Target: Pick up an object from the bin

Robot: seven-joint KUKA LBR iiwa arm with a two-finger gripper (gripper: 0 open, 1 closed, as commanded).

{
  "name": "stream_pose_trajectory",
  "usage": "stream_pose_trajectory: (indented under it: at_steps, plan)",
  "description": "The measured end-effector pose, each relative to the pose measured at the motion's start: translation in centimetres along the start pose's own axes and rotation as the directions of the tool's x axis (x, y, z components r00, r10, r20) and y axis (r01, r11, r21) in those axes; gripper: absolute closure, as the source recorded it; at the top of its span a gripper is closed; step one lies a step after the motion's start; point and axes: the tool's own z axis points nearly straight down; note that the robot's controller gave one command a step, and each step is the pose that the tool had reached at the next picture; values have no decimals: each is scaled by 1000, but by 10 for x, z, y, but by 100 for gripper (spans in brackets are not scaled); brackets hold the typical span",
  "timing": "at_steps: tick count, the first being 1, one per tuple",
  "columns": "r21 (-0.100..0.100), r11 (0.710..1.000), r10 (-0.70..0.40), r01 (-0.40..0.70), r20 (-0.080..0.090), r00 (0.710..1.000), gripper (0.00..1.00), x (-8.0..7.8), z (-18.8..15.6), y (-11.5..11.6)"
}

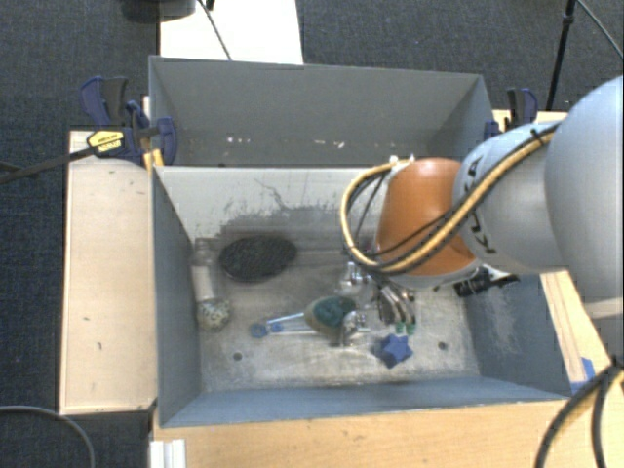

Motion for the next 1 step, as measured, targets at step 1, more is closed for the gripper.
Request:
stream_pose_trajectory:
  at_steps: [1]
  plan:
    - [-1,999,-40,40,10,999,100,-9,-150,16]
